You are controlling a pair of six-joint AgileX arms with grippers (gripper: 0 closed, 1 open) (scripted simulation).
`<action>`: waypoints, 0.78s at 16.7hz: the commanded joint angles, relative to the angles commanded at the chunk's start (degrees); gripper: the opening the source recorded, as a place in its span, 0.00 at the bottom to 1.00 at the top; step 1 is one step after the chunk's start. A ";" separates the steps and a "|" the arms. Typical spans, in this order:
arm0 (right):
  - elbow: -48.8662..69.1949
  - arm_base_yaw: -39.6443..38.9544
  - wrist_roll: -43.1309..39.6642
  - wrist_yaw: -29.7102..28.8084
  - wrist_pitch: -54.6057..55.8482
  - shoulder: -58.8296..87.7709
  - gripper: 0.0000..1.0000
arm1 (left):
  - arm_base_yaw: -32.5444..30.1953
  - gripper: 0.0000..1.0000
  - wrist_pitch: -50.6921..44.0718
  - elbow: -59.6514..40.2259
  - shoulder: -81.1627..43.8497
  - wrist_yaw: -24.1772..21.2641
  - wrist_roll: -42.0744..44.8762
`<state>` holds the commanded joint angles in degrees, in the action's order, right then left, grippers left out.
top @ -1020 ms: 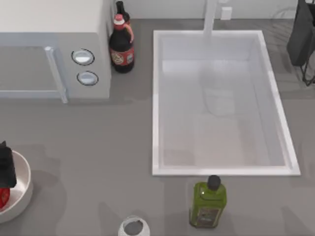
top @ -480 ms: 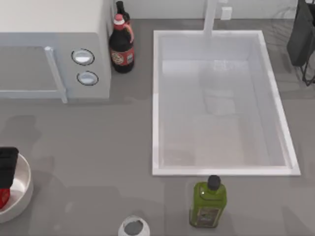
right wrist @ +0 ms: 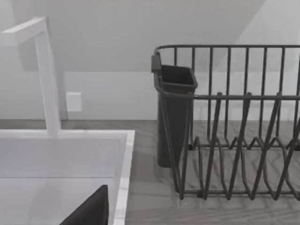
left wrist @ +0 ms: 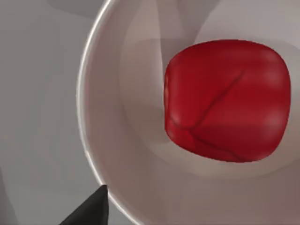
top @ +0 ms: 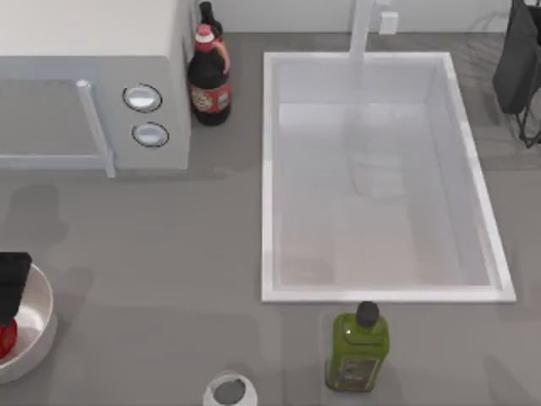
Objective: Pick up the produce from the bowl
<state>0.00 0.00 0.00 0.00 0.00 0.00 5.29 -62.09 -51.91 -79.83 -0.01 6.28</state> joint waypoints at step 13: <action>0.00 0.00 0.00 0.00 0.00 0.00 1.00 | 0.19 1.00 26.75 14.32 -11.81 0.01 0.40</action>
<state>0.00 0.00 0.00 0.00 0.00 0.00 5.48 -35.33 -37.60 -91.64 0.00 6.68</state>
